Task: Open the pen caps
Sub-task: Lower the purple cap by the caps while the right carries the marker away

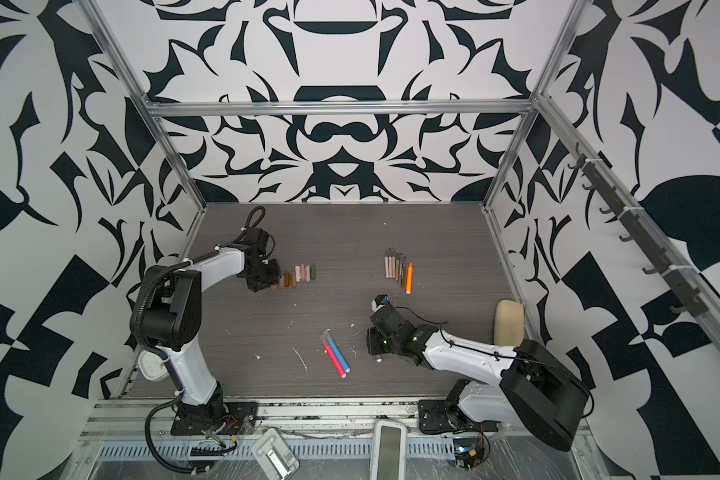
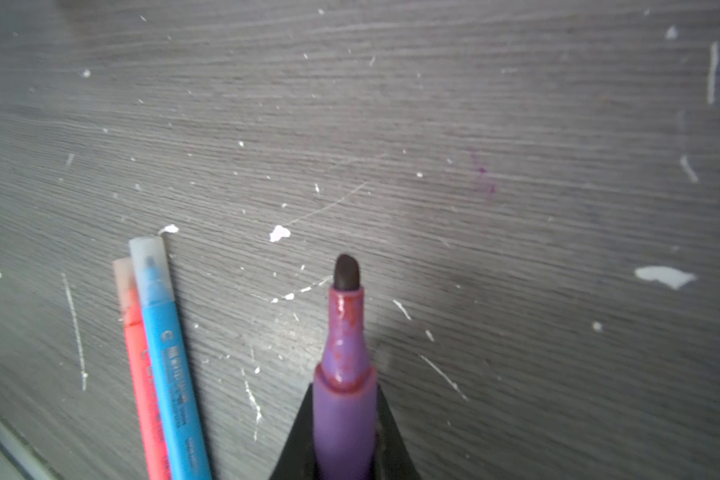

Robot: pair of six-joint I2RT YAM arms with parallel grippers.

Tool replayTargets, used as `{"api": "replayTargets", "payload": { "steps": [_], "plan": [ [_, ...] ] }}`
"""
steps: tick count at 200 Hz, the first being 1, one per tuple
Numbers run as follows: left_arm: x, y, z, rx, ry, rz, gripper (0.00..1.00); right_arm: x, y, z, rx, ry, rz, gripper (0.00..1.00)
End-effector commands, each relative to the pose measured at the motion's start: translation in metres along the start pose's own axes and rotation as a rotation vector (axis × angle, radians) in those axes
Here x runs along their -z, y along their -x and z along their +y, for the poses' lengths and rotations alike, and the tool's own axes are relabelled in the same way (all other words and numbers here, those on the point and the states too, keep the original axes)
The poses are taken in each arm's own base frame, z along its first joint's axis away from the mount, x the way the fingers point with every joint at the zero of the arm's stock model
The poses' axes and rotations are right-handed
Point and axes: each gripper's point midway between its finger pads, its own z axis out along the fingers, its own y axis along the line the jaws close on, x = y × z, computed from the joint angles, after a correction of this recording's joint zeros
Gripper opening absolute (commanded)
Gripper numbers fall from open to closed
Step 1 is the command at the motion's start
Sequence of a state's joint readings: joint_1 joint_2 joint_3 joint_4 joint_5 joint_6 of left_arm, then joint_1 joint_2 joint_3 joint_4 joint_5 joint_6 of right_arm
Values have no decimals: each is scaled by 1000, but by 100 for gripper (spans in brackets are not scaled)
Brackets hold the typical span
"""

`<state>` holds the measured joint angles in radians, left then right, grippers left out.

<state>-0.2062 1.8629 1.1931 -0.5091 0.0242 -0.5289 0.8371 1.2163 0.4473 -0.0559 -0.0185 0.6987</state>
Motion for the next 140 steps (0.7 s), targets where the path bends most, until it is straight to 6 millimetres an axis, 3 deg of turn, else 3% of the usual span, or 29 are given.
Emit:
{"api": "replayTargets", "payload": {
  "steps": [1,46,94,118,140],
  "plan": [
    [-2,9,-4,0,-14,3,24,5,1,-1,5,4,-13,0],
    [1,14,-6,14,-24,-2,38,10,-5,-5,-24,15,-23,0],
    [18,14,-18,46,-102,-34,38,22,0,-9,-15,2,-23,0],
    [41,14,-23,52,-166,-113,38,34,33,-26,-37,-13,3,0],
    [70,9,-19,64,-211,-230,39,50,84,-57,-117,4,-32,0]
  ]
}}
